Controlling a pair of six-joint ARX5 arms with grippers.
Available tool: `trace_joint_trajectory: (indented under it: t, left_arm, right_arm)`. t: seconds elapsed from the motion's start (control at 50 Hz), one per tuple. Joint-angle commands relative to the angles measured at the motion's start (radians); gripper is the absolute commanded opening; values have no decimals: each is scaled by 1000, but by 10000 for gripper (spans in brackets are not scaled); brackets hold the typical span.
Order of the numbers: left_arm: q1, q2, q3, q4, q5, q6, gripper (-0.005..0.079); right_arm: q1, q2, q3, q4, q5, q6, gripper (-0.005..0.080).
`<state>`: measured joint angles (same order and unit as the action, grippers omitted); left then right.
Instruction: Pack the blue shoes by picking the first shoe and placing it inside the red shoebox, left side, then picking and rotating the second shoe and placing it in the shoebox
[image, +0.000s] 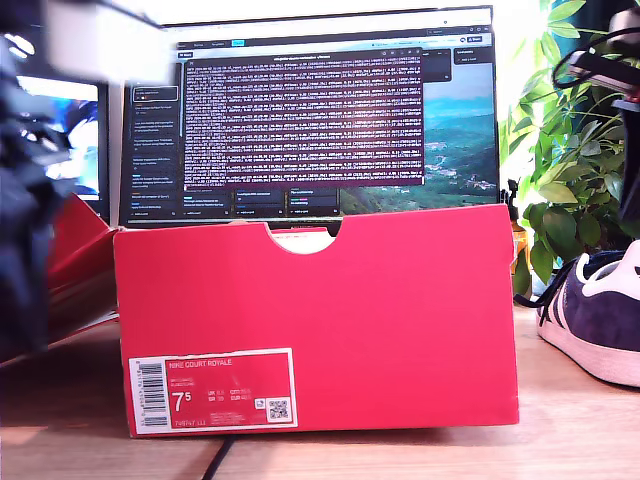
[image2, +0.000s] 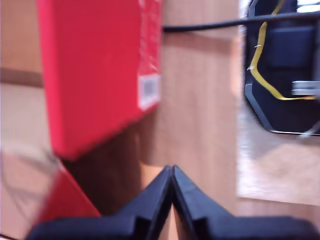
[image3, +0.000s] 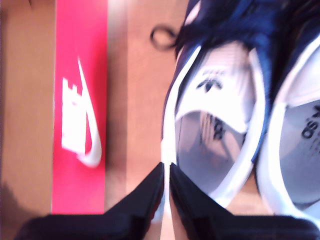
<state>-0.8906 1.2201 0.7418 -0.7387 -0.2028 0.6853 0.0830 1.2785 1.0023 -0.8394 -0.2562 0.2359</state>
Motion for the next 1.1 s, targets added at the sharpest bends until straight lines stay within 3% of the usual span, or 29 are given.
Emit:
trace_joint_trajectory:
  t: [0.0, 0.1, 0.22, 0.42, 0.8, 0.9, 0.94, 1.0, 1.08]
  left_arm:
    - [-11, 23, -6, 39, -41, 3, -19]
    - [-19, 55, -6, 81, -108, 3, -19]
    - [-19, 77, -6, 126, -122, 4, -19]
    - [-21, 83, -6, 179, -119, 3, -19]
    - [-21, 83, -6, 179, -119, 3, -19]
    - [-21, 83, -6, 179, -119, 3, -19]
    - [-21, 83, -6, 179, -119, 3, -19]
    - [-21, 83, -6, 179, -119, 3, -19]
    - [-21, 83, -6, 179, -119, 3, -19]
  right_arm:
    - [11, 16, 34, -32, -4, -11, 25]
    - [16, 31, 74, -84, 2, -16, 119]
    - [18, 35, 93, -108, 3, -27, 249]
    - [22, 78, 93, -87, 4, -37, 251]
    - [87, 362, 93, -45, 4, -95, 285]
    - [106, 428, 93, -39, 4, -124, 245]
    - [115, 448, 93, -31, 4, -137, 160]
    - [123, 465, 93, -16, 4, -162, -31]
    - [132, 467, 93, 20, 5, -156, -13]
